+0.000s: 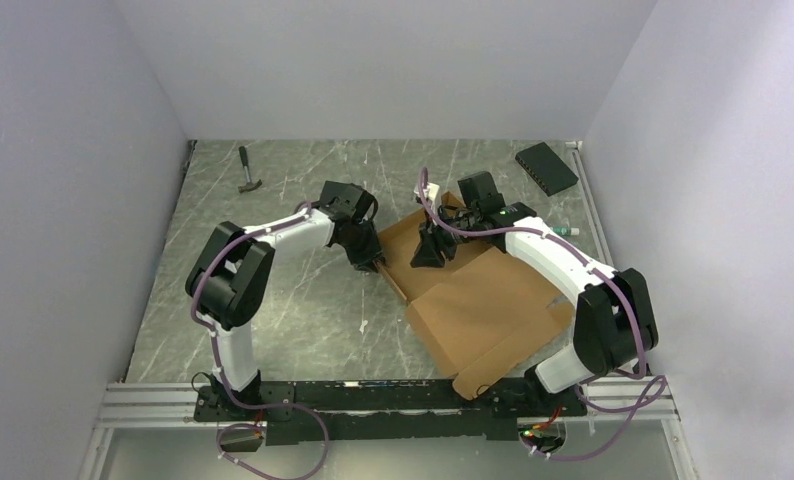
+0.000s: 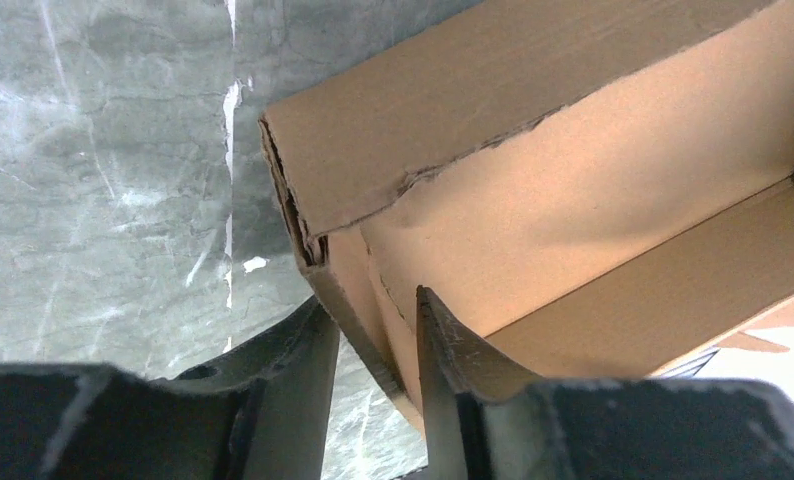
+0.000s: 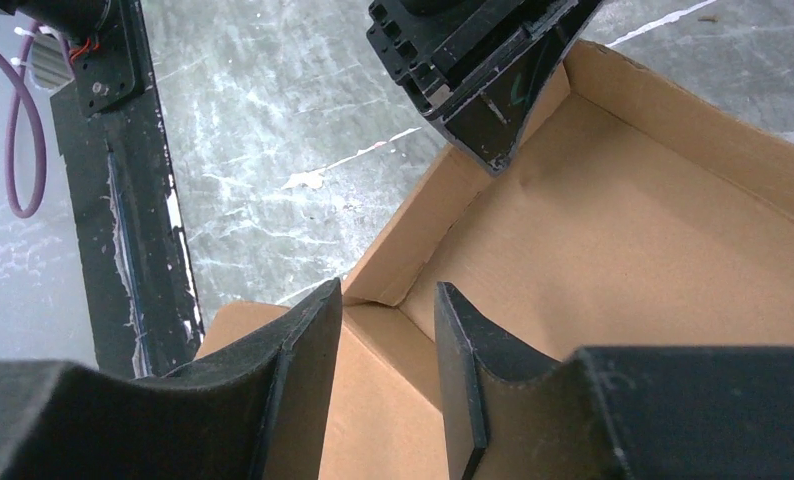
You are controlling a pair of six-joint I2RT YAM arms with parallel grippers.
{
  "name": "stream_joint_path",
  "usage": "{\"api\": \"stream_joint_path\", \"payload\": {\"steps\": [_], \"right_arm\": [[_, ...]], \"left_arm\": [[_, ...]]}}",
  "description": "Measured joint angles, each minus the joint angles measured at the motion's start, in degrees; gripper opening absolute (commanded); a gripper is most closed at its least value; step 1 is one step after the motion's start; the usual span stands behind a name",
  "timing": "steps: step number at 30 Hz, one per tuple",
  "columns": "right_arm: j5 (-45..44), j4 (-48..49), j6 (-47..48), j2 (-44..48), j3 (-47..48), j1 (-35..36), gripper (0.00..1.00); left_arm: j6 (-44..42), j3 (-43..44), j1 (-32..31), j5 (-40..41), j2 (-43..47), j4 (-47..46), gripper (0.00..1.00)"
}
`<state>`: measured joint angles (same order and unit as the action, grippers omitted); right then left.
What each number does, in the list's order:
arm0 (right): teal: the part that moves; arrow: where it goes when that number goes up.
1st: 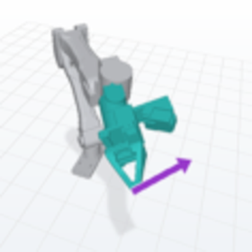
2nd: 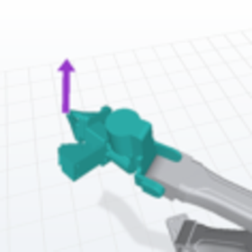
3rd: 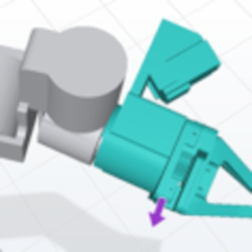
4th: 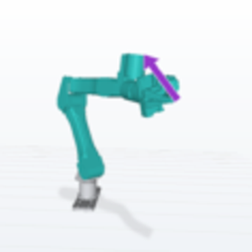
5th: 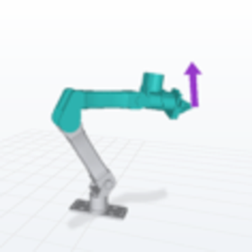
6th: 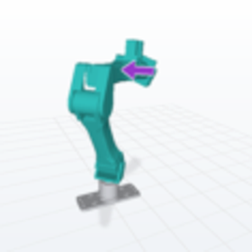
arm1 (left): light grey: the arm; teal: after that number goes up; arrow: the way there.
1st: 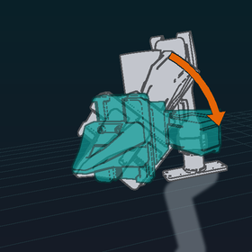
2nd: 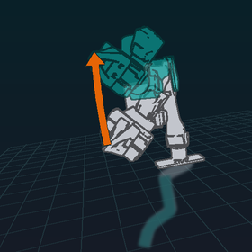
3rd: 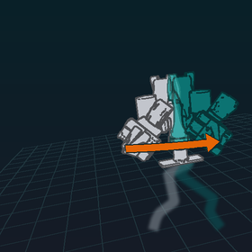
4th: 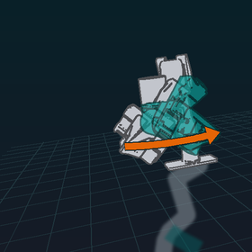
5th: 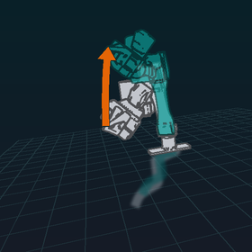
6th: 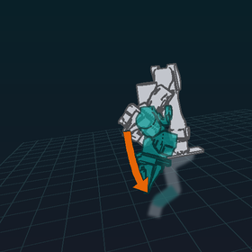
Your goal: Fold the paper box
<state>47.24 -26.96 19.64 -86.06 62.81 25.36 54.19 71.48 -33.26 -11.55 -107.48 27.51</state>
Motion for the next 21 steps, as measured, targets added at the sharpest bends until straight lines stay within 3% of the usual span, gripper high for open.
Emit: {"api": "stream_joint_path", "payload": {"steps": [10,21], "right_arm": [[0.04,0.00,0.24,0.00,0.00,0.00,0.44],[0.68,-1.18,2.82,0.17,0.02,-0.13,0.50]], "left_arm": [[-1.64,0.37,0.00,0.70,2.16,0.98,0.63],[-7.04,-3.82,0.00,2.67,12.37,-1.09,0.86]]}}
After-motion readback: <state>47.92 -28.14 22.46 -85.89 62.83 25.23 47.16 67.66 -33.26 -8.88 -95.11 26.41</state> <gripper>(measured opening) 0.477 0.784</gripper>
